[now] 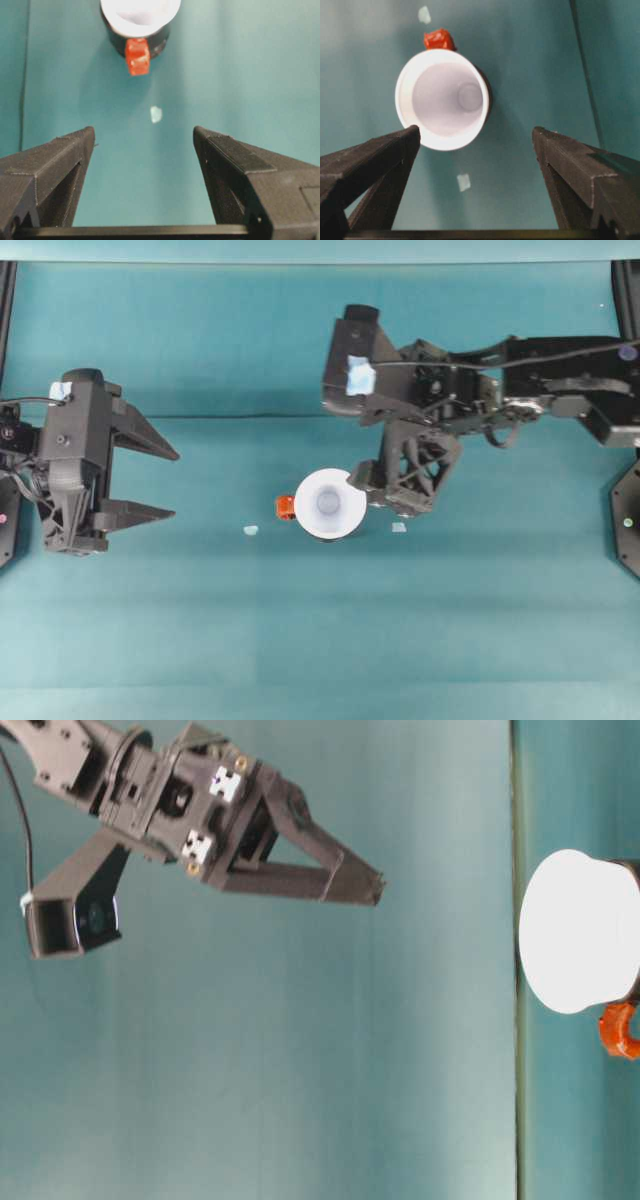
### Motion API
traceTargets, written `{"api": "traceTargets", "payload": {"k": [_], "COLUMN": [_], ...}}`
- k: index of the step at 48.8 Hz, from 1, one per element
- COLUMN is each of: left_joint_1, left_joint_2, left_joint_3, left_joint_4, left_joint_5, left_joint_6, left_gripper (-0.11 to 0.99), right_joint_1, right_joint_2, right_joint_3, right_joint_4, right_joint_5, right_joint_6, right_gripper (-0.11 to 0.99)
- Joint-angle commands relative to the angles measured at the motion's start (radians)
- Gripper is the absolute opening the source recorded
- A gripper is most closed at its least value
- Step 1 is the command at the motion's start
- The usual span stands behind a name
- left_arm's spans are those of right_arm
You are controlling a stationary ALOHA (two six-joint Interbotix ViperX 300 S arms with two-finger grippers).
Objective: Put the paper cup into the moved red handle cup holder.
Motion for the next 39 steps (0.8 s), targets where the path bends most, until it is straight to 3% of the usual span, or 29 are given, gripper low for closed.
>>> {"api": "traceTargets", "payload": {"k": [1,12,26,39], "left_joint_1": [-0.002,-0.002,-0.002,-0.003], "left_joint_2": [-0.008,-0.014,-0.018,-0.021], "left_joint_3": [-0.009,-0.006,-0.005,-0.008], "left_joint_4": [0.003,0.002,0.003,0.003], "left_joint_5": [-0.003,-0.003,0.026,0.041], "left_joint_6": [-0.002,-0.002,-0.002,0.0], "left_gripper": [0.84,0.84,0.84,0.84], "right_joint_1": [0.003,0.005,0.005,0.009], "right_joint_2": [-0.046,-0.138,-0.298,-0.377], "right_joint_3": [0.005,0.074,0.227,0.293], "right_joint_4": [-0.002,-0.002,-0.002,-0.002], "right_joint_5": [-0.021,-0.092,-0.244,-0.267], "right_joint_6": [-0.012,-0.012,-0.011,-0.008], "right_gripper": [0.83,0.83,0.83,0.83]}}
